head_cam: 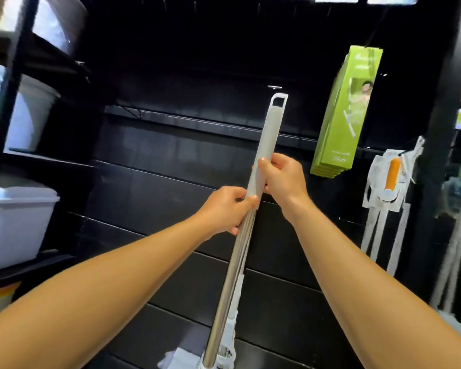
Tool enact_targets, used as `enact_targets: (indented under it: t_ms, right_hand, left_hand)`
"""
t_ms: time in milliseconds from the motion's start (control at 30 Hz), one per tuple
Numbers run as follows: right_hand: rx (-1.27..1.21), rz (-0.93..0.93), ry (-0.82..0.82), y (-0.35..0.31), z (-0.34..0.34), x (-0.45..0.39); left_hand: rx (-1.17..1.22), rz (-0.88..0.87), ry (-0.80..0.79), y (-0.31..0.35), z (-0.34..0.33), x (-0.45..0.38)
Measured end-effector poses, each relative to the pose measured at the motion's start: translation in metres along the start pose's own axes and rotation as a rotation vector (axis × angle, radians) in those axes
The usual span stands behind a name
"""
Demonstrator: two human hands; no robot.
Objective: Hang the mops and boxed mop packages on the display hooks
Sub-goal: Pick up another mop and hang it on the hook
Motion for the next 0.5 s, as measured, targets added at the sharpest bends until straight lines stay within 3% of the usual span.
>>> enact_targets:
  t_ms: [500]
  right_hand:
    - [0.168, 0.001, 0.216, 0.058, -0.032, -0.132]
  left_hand:
    - [0.164, -0.096, -0.068, -0.046, -0.006, -0.164]
Point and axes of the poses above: each hand's wrist, its own x-axis away from the middle knuckle, its own z-axis out of the back of the hand, y = z × x, the point moved 5 cm from there along -x, towards the middle knuckle, and after that the axes turned 3 degrees about -x, right-handed, at the moved point
